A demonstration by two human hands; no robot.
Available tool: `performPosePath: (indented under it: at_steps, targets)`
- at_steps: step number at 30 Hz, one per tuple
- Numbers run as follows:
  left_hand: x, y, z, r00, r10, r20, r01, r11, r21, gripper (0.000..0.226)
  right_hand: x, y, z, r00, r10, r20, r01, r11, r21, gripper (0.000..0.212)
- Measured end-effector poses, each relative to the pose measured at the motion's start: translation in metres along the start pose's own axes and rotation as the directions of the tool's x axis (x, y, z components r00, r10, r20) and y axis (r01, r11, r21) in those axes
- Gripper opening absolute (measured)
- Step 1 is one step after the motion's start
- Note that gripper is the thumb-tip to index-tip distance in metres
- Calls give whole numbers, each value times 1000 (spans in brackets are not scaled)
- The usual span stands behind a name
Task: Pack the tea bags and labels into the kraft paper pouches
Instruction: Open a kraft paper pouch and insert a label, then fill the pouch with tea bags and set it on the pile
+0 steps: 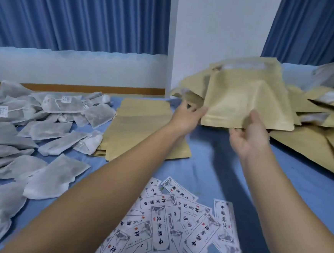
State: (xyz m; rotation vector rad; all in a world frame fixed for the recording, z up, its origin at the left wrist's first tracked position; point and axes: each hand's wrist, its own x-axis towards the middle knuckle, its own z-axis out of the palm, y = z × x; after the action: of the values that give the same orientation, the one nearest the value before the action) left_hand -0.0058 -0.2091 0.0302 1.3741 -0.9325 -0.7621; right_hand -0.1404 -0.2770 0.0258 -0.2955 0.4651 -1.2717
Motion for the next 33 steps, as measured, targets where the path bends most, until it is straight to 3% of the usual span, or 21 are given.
performPosePath:
  at_steps: [2,4,8,10,13,14,17,19,21,26,31,33]
  targets:
    - [11,-17,5,998,-15,56,0,967,256,9,10,7,-5,993,48,-112,-69,978,-196,36]
    - [7,-35,5,995,-16,103,-27,915,403,16,11,22,-16,976,111,-188,-183,884,-430,37]
    - [-13,-62,-6,967,-10,254,-146,795,589,38,-1,51,-33,976,128,-175,-206,796,-569,22]
    - [-22,-67,-15,969,31,245,-192,716,671,33,-10,64,-37,983,120,-136,-179,757,-628,23]
    - [-38,-67,-35,949,135,286,-307,608,732,8,-22,84,-41,993,116,-35,-103,656,-747,29]
    - [-43,-66,-42,941,157,299,-335,538,773,12,-26,90,-42,993,120,10,-65,599,-798,28]
    - [-56,-67,-69,968,107,229,-246,183,952,67,-40,107,-45,983,61,173,143,338,-930,23]
    - [-61,-72,-90,985,39,166,-167,40,985,86,-51,117,-45,948,16,319,314,139,-939,24]
    - [-66,-78,-111,993,-18,120,-120,-2,993,90,-59,126,-45,908,35,418,419,-11,-908,28]
    - [-74,-84,-146,984,42,173,-167,-119,979,66,-68,141,-39,870,113,480,492,-265,-829,23]
    - [-78,-86,-164,942,172,289,-250,-214,944,49,-75,153,-47,769,251,588,628,-468,-622,10]
    - [-81,-86,-169,943,189,276,-251,-143,957,49,-73,154,-52,737,261,623,661,-471,-585,20]
